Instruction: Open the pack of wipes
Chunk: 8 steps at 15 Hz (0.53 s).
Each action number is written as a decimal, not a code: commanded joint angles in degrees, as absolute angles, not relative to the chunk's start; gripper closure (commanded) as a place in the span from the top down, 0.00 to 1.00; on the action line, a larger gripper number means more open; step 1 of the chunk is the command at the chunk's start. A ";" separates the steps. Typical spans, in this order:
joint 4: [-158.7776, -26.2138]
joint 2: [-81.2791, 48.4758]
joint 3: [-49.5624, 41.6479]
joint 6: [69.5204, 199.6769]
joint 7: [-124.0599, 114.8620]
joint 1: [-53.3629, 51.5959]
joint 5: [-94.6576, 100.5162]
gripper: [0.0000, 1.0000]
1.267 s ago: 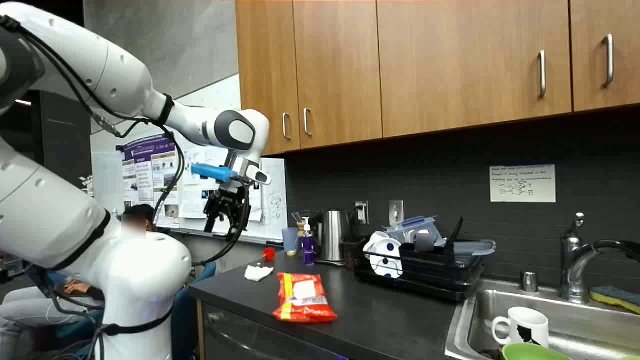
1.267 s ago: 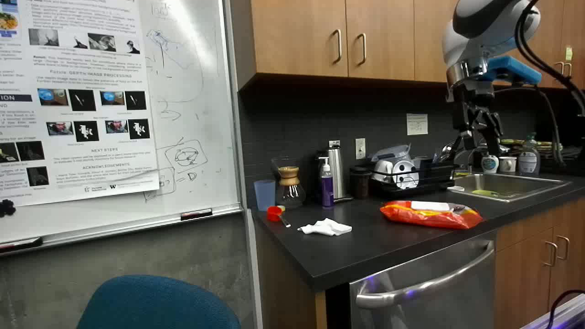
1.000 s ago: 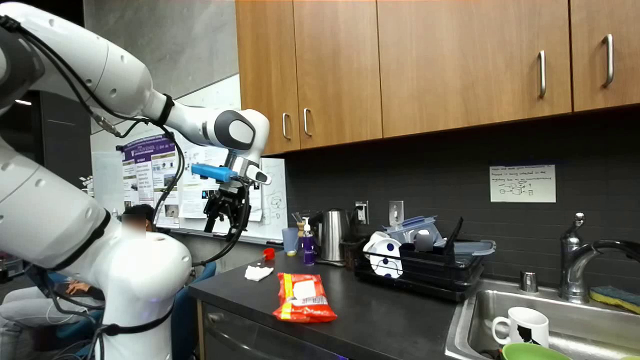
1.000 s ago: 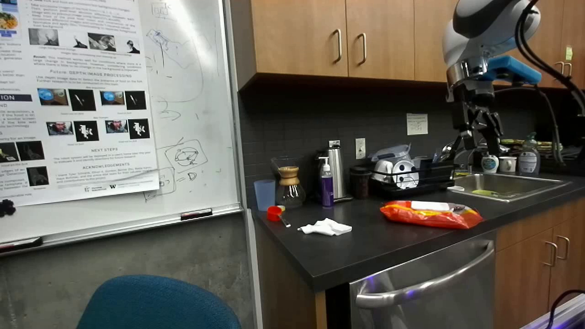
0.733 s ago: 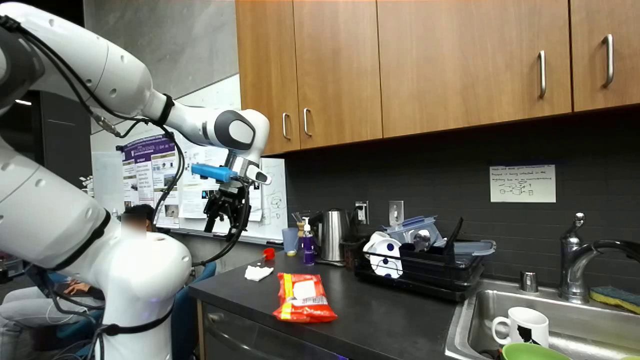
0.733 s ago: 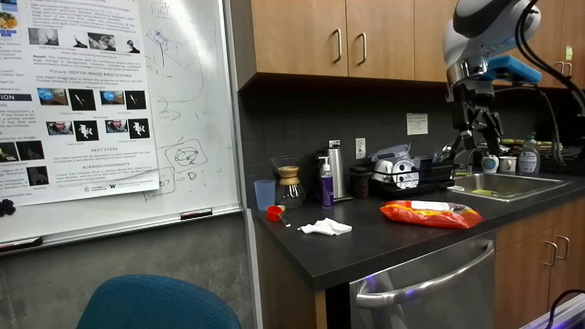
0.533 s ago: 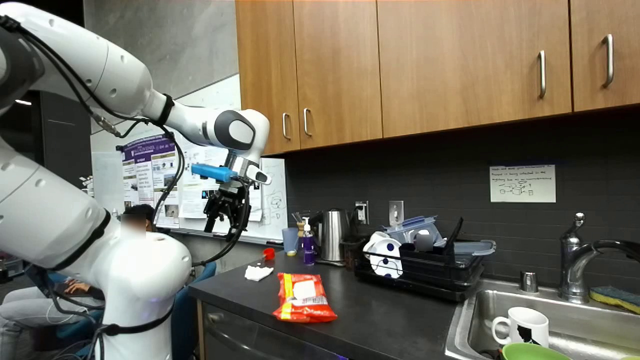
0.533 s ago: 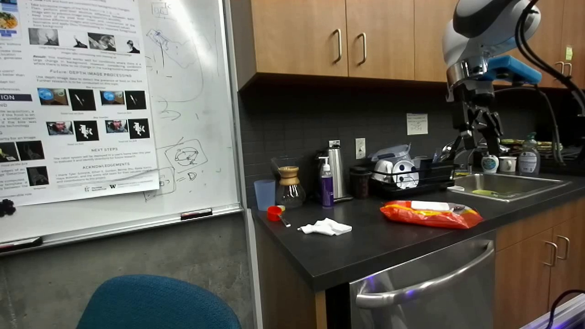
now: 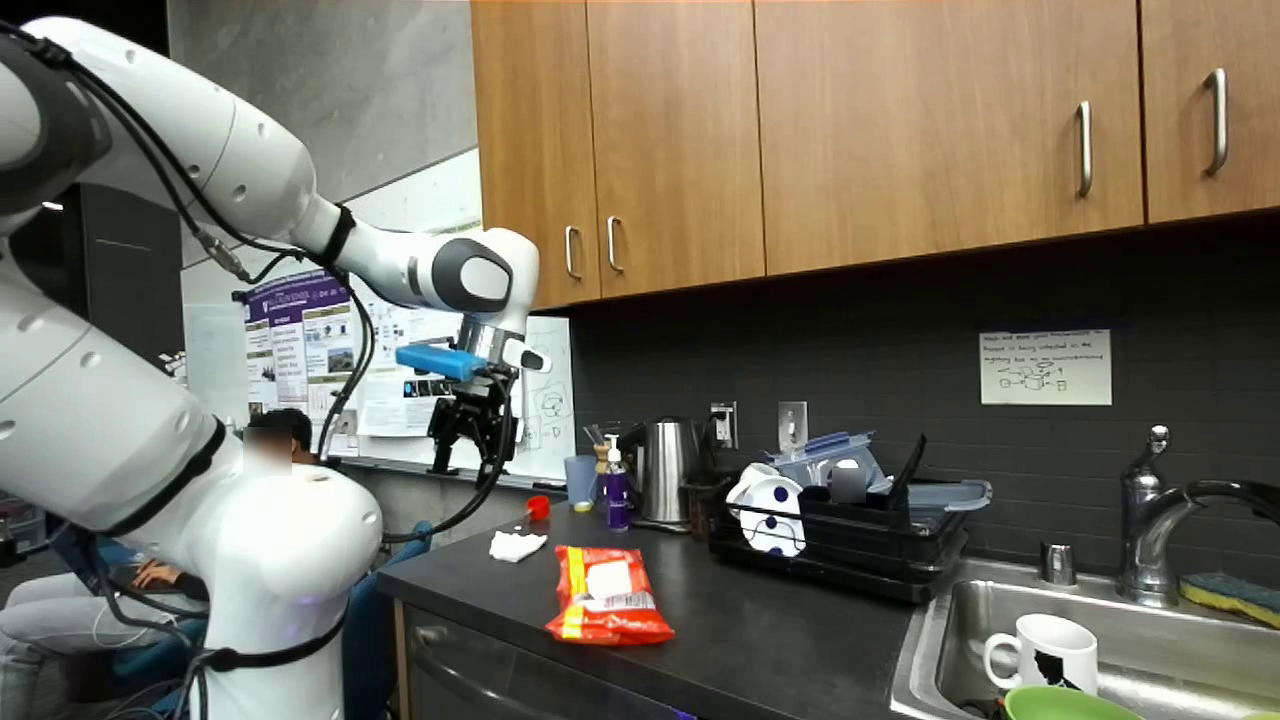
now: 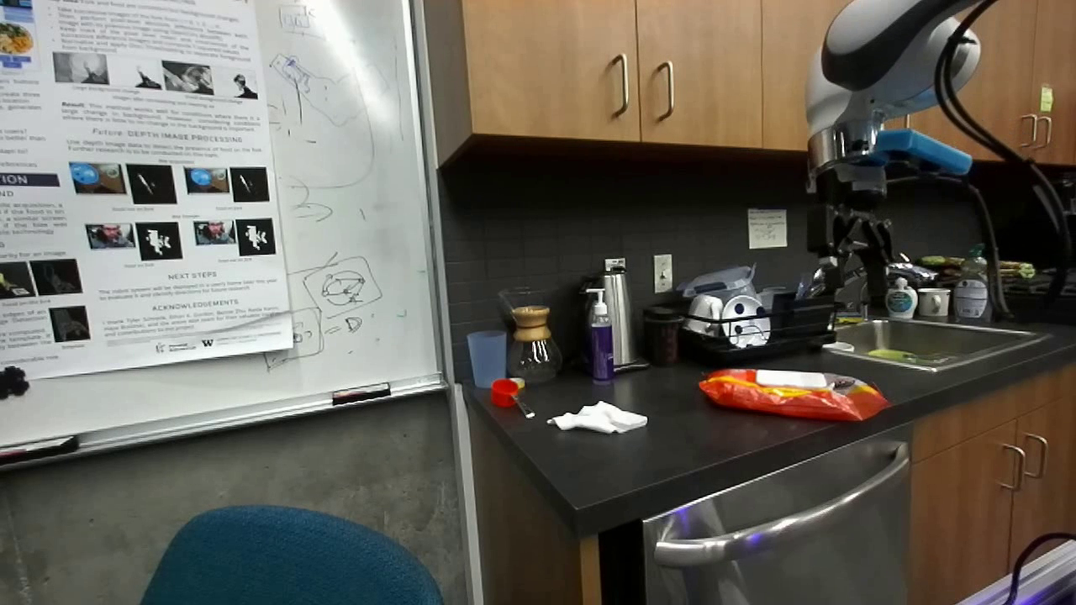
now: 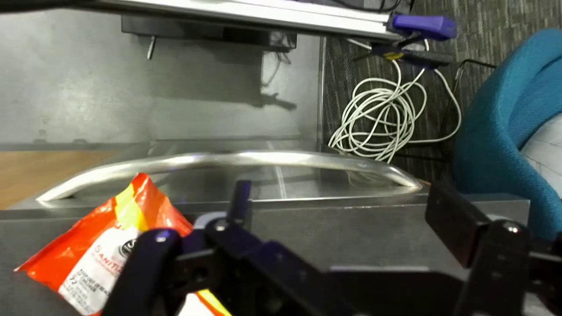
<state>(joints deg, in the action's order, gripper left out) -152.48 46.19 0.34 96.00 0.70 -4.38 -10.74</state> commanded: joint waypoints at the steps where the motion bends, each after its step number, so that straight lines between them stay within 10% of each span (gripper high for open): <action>1: -152.39 40.69 1.90 105.16 1.20 -3.77 -10.41 1.00; 8: -153.15 32.73 6.41 126.76 -0.83 -0.86 6.09 1.00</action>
<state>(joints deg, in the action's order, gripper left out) -153.50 35.74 3.93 120.65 0.47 -3.11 -0.83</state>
